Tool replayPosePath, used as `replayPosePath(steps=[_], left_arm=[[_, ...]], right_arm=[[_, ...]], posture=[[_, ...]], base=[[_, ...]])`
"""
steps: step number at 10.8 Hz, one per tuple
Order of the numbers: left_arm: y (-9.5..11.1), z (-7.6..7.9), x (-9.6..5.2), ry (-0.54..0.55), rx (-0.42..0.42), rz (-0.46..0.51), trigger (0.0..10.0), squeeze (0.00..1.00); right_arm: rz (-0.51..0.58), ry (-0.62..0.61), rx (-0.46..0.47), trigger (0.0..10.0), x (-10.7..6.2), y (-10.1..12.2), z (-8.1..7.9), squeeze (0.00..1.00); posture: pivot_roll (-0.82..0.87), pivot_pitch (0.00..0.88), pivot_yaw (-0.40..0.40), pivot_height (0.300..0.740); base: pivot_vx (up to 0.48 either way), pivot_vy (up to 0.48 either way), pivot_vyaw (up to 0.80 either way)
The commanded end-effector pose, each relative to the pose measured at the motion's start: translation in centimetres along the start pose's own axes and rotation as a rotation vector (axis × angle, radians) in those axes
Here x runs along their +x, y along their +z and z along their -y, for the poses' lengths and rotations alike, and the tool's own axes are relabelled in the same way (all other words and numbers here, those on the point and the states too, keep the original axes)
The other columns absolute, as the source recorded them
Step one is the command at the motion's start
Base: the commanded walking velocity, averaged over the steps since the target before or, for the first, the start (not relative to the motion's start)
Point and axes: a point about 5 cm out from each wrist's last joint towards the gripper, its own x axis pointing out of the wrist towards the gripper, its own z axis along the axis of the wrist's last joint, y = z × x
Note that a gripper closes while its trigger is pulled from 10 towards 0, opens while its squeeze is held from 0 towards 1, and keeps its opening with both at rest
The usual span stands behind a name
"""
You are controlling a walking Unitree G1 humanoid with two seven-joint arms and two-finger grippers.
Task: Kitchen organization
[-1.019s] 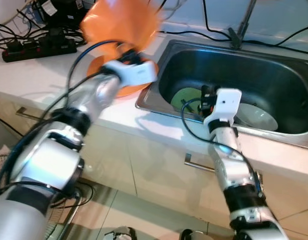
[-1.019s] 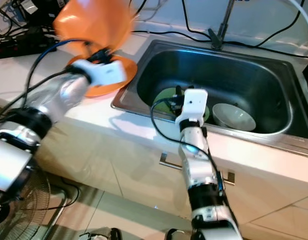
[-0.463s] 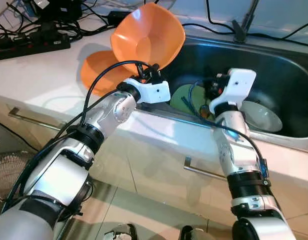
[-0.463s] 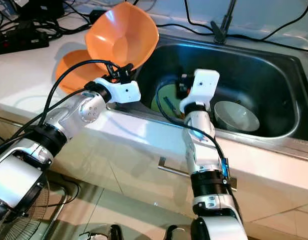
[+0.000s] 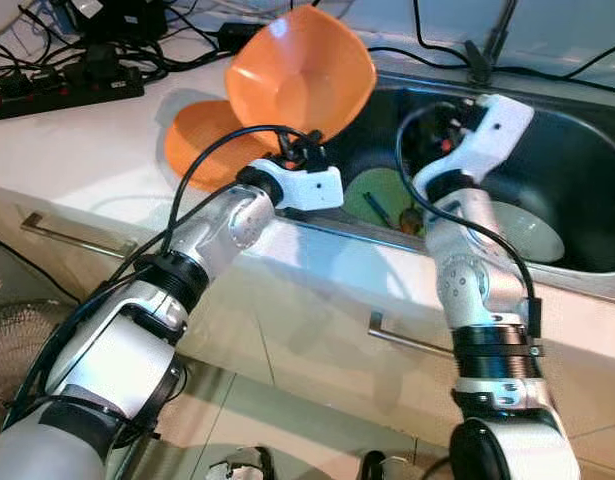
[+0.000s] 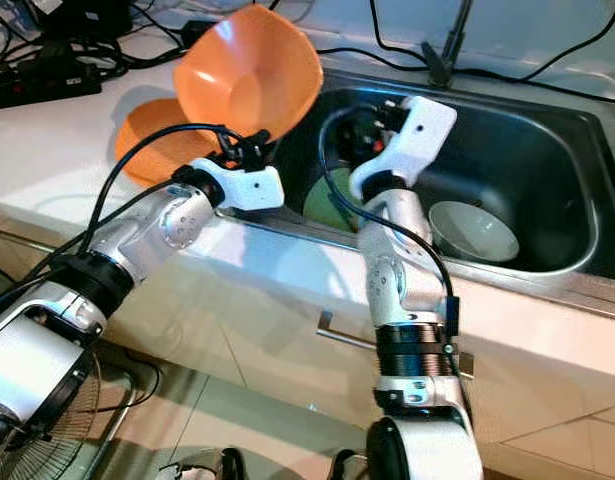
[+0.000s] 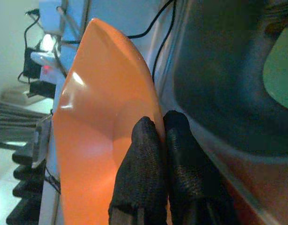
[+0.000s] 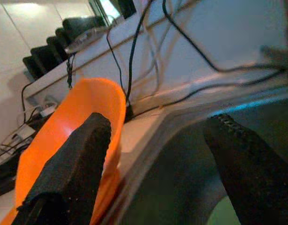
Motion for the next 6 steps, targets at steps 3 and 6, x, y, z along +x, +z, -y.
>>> replayPosePath(steps=[3, 6], left_arm=[[2.5, 0.1, 0.4, -0.011, 0.057, 0.118, 10.0, 0.00], [4.0, 0.2, 0.3, -0.011, 0.068, 0.188, 10.0, 0.00]], right_arm=[[-0.019, 0.053, 0.063, 10.0, 0.3, 0.9, -1.0, 0.00], [-0.035, 0.048, 0.078, 10.0, 0.1, 0.7, -1.1, 0.00]], posture=[[0.05, 0.107, 0.031, 0.740], [0.05, 0.093, 0.038, 0.740]], base=[[0.000, 0.000, 0.00], [0.000, 0.000, 0.00]])
